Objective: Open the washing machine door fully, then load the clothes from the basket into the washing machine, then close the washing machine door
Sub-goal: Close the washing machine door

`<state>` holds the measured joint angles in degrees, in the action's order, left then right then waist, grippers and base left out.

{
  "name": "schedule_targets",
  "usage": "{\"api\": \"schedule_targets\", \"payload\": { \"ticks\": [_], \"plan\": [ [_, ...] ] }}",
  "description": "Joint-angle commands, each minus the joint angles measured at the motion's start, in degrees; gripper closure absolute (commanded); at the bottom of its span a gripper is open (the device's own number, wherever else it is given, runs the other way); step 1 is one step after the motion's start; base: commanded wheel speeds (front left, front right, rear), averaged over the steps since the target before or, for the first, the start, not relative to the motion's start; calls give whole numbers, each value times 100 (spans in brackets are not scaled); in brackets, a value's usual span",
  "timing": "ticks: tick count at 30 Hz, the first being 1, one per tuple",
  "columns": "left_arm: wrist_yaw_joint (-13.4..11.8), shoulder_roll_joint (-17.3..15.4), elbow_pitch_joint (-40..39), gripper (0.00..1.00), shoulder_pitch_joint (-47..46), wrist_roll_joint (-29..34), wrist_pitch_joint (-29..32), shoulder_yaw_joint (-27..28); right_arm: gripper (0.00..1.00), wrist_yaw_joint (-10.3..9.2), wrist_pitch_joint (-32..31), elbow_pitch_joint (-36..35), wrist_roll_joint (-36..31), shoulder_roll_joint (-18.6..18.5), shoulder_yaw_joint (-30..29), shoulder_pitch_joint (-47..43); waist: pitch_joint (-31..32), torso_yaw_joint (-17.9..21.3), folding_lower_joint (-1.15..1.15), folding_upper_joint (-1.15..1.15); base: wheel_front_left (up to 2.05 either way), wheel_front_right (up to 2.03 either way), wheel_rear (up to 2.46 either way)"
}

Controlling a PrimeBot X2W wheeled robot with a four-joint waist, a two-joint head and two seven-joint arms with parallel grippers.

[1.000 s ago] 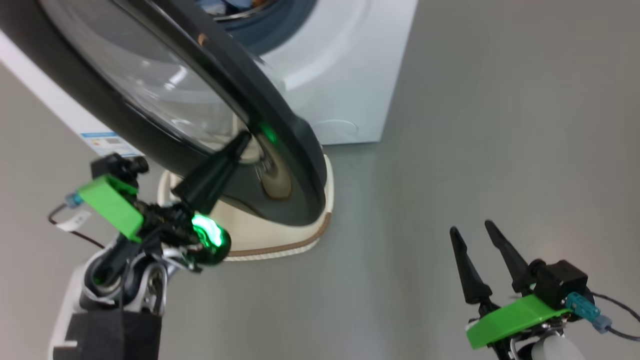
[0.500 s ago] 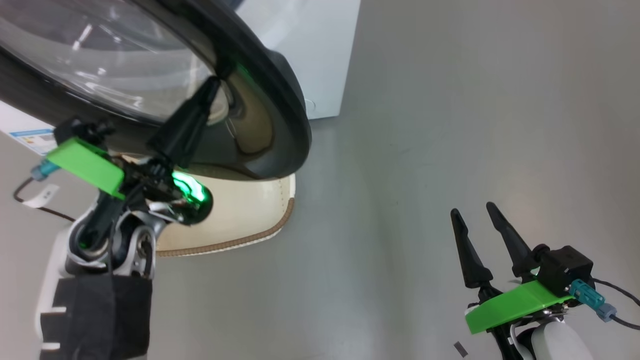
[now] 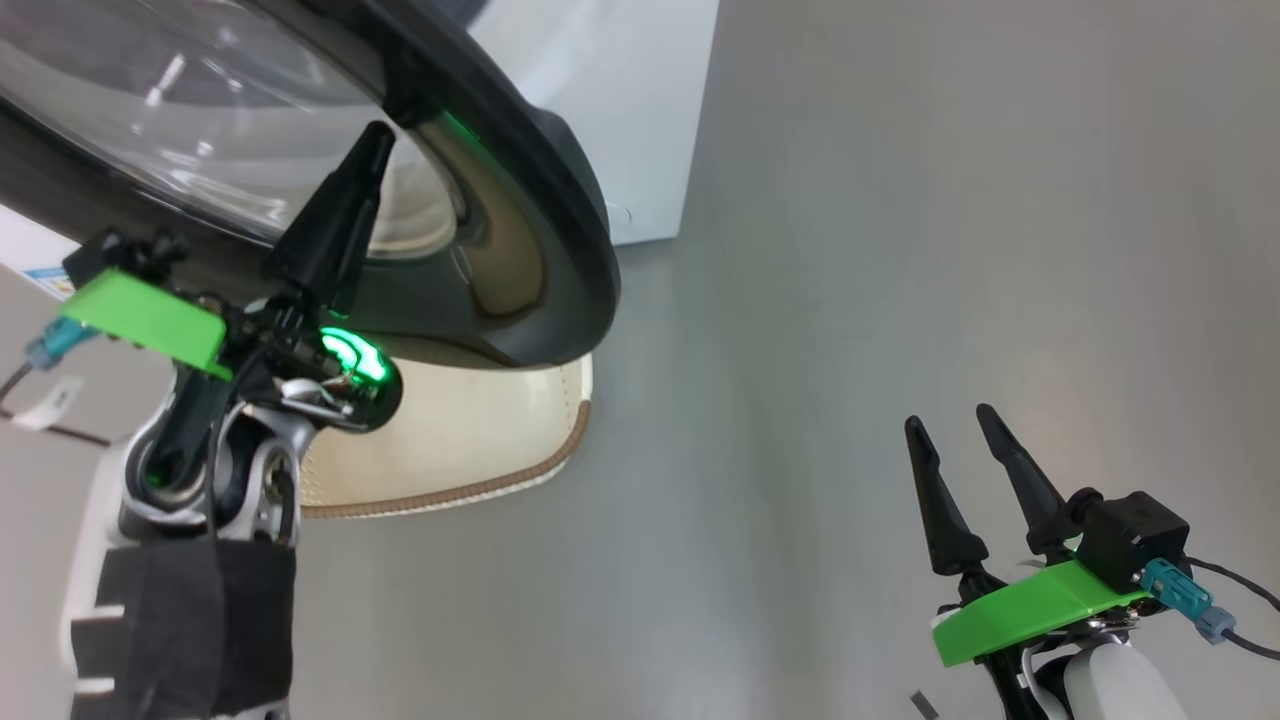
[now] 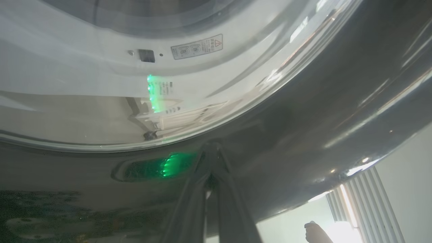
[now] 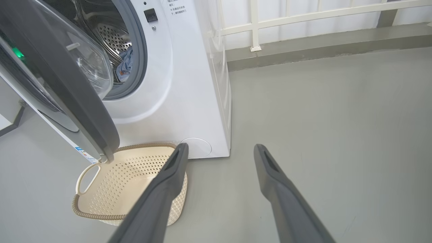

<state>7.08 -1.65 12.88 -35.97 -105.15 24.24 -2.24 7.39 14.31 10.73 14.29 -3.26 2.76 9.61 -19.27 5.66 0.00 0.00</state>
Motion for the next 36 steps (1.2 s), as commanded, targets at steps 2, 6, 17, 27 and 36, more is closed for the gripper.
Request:
{"api": "schedule_targets", "payload": {
  "ticks": [2, 6, 17, 27, 36],
  "plan": [
    [40, -123, -204, 100, 119, 72, -94, 210, 0, 10, 69, -110, 20, 26, 93, 51, 151, -114, 0, 0, 0, 0, 0],
    [40, -123, -274, 100, 381, 110, -238, 278, 0, 10, 69, -79, 8, 27, 97, -10, 370, -249, 0, 0, 0, 0, 0],
    [40, -122, -445, 100, 1126, 527, -803, 495, 0, 10, 69, 2, 2, 27, 110, -244, 977, -588, 0, 0, 0, 0, 0],
    [40, -122, -623, 100, 1756, 811, -1393, 679, 0, 10, 69, -6, 18, 30, 87, -461, 1297, -805, 0, 0, 0, 0, 0],
    [41, -122, -1022, 66, 2316, 1480, -1977, 784, 0, 10, 69, -4, -48, 28, 152, -550, 1475, -897, 0, 0, 0, 0, 0]
  ]
}}
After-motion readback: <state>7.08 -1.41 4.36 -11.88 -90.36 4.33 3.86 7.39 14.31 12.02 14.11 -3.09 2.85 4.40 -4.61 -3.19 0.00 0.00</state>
